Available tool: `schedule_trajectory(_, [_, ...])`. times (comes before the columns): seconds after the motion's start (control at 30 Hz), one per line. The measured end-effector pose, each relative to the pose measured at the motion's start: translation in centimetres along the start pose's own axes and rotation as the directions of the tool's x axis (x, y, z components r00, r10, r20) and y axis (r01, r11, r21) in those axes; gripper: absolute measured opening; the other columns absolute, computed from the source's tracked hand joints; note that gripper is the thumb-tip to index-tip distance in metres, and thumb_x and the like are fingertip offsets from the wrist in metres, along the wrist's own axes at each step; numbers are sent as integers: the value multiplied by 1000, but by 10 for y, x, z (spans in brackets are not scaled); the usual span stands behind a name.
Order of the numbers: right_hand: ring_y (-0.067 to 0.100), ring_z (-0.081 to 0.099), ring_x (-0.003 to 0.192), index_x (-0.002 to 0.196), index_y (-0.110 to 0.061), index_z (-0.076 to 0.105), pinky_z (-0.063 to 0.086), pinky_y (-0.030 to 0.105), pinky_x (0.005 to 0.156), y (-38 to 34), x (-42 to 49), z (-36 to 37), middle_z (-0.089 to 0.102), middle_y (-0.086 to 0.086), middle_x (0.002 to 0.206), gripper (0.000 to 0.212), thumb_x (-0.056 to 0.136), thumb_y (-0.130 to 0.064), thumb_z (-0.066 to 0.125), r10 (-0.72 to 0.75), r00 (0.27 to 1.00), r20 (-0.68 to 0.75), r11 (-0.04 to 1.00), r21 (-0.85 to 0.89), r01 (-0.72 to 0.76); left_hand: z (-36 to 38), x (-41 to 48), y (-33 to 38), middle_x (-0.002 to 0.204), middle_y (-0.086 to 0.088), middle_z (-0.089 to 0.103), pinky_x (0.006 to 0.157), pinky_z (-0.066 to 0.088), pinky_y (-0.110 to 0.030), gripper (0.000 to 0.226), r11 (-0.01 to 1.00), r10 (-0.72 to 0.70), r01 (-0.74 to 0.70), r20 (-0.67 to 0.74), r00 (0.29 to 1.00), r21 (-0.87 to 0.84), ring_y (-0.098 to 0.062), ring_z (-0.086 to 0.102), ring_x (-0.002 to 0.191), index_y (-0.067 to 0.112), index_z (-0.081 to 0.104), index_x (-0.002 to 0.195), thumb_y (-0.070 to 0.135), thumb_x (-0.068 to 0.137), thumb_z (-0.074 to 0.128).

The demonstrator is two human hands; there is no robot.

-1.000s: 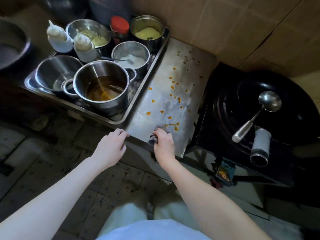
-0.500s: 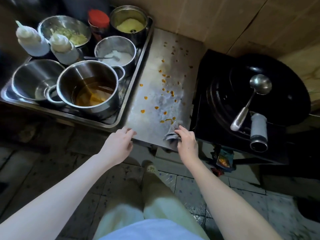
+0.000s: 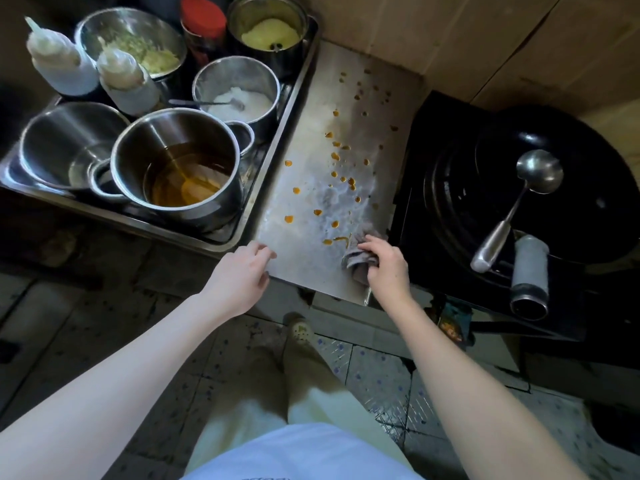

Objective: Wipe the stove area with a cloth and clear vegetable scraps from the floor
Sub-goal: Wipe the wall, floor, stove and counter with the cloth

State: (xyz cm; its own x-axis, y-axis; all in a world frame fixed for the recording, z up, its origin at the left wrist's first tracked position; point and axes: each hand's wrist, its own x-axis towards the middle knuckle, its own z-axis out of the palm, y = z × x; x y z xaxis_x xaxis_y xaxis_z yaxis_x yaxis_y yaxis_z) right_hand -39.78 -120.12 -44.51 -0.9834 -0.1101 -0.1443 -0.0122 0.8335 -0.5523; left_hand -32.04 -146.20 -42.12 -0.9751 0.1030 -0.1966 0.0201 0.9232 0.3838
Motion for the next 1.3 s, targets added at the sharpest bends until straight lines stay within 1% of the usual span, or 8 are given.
schedule_trajectory(0.33, [20, 43, 123, 124, -16, 61, 44, 36, 98, -29, -5, 24, 48, -4, 143, 48, 84, 9, 51, -42, 992, 120, 986, -155, 60, 3, 9, 11, 133, -4, 51, 88, 52, -35, 35, 998, -52, 53, 30, 998, -23, -21, 57, 108, 17, 54, 126, 19, 92, 56])
schedule_trajectory(0.57, [22, 46, 123, 119, -15, 64, 37, 29, 101, -54, 59, 25, 55, 2, 135, 53, 79, 14, 44, 53, 998, -13, 998, -33, -54, 3, 3, 6, 134, -4, 50, 89, 53, -35, 34, 992, -122, 123, 9, 992, -35, -21, 58, 108, 17, 54, 126, 20, 92, 54])
schedule_trajectory(0.7, [27, 54, 108, 111, -14, 66, 41, 28, 84, -77, 75, 32, 64, 6, 115, 42, 81, 9, 49, 109, 992, -63, 994, 30, -107, 6, 0, 5, 135, -3, 49, 88, 53, -32, 34, 987, -157, 157, -7, 988, -33, -19, 57, 109, 18, 53, 127, 22, 93, 53])
schedule_trajectory(0.8, [30, 51, 106, 109, -14, 65, 40, 30, 81, -88, 57, 39, 62, 5, 116, 41, 83, 10, 44, -21, 1000, 23, 1000, 4, 20, 7, 0, 5, 133, -4, 50, 86, 53, -34, 35, 984, -174, 173, -22, 985, -36, -21, 57, 108, 17, 53, 127, 21, 92, 53])
schedule_trajectory(0.9, [30, 44, 123, 119, -12, 62, 39, 38, 100, -86, 32, 45, 52, 4, 138, 41, 86, 7, 46, -151, 971, 184, 987, -34, 160, 5, 0, 5, 131, -5, 52, 84, 53, -35, 34, 984, -177, 176, -36, 983, -25, -22, 58, 106, 16, 54, 125, 20, 91, 54])
schedule_trajectory(1.0, [29, 41, 126, 125, -15, 58, 42, 44, 102, -80, 13, 47, 43, 2, 146, 43, 87, 2, 50, -199, 937, 287, 967, -95, 235, 5, 0, 4, 129, -5, 52, 84, 53, -35, 34, 981, -191, 191, -43, 981, -24, -22, 58, 107, 16, 54, 125, 20, 91, 54])
schedule_trajectory(1.13, [28, 39, 126, 131, -16, 54, 42, 40, 100, -75, 8, 45, 38, 1, 149, 45, 87, -14, 56, -249, 913, 323, 952, -92, 292, 5, 2, 4, 129, -4, 52, 84, 47, -34, 33, 978, -208, 208, -48, 977, -7, -23, 56, 108, 17, 53, 124, 20, 91, 52])
schedule_trajectory(1.3, [26, 39, 127, 129, -17, 57, 47, 41, 91, -73, 24, 44, 41, 0, 148, 37, 92, -10, 52, -269, 908, 322, 938, -126, 323, 4, 5, 7, 128, -4, 53, 82, 48, -32, 33, 980, -201, 200, -64, 978, -15, -21, 57, 106, 16, 54, 124, 20, 92, 53])
